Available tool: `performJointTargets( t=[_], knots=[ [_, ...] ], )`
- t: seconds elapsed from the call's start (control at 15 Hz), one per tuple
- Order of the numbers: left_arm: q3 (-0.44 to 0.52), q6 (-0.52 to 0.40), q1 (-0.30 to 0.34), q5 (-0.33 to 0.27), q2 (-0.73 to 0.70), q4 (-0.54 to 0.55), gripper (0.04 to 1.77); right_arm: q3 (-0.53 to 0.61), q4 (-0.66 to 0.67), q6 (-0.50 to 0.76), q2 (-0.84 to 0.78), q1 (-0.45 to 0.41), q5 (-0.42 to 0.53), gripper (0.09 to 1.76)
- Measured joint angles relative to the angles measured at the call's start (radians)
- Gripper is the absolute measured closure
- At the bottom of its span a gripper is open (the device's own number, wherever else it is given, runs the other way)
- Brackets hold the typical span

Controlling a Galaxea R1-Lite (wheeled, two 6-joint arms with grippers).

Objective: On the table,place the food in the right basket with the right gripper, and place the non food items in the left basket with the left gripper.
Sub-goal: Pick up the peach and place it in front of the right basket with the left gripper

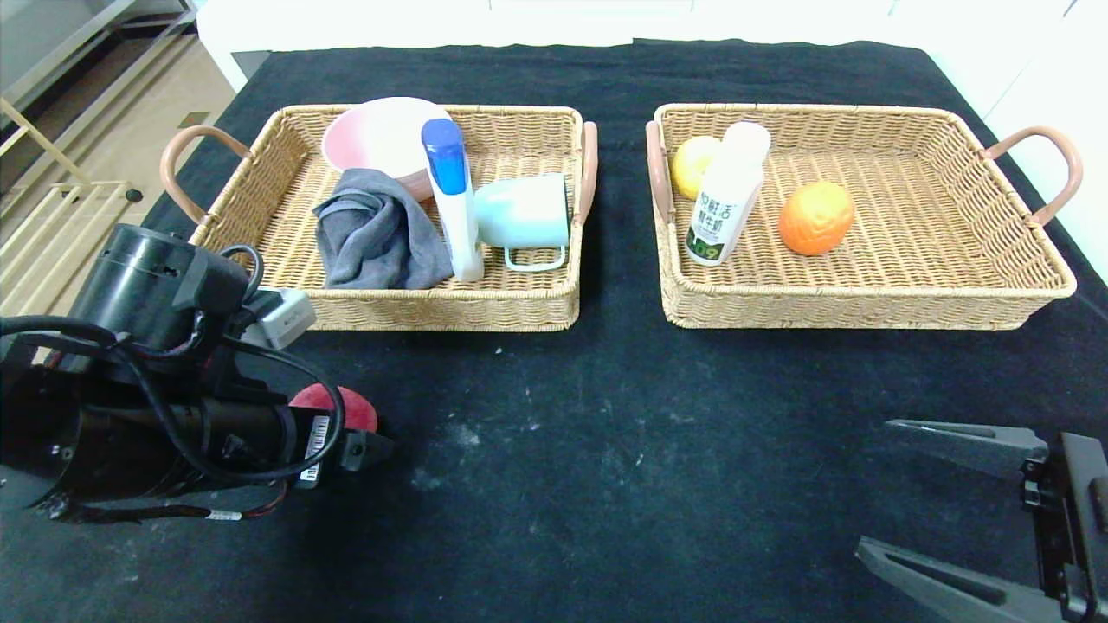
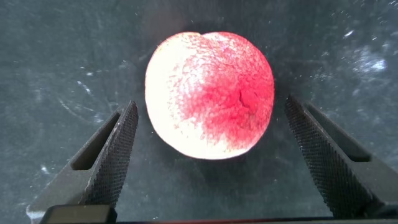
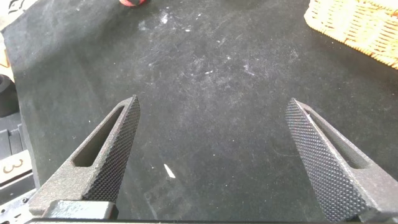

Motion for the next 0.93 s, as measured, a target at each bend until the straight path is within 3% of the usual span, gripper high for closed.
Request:
performJointTargets(
  t=[0.33,0.6,0.93],
  knots=[
    [-0.003,0.000,0.001,0.005,0.023,-0.002,0.09,0.000,0.000,0.000,0.000,0.000,0.000,0.14],
    [-0.001,0.000,0.001,0.009,0.030,-0.001,0.69,0.000,0.000,0.000,-0.001,0.000,0.000,0.14],
    [0.000,-0.001,0.001,0.007,0.032,-0.001,0.77,0.001,0.000,-0.002,-0.001,0.001,0.000,0.14]
  ],
)
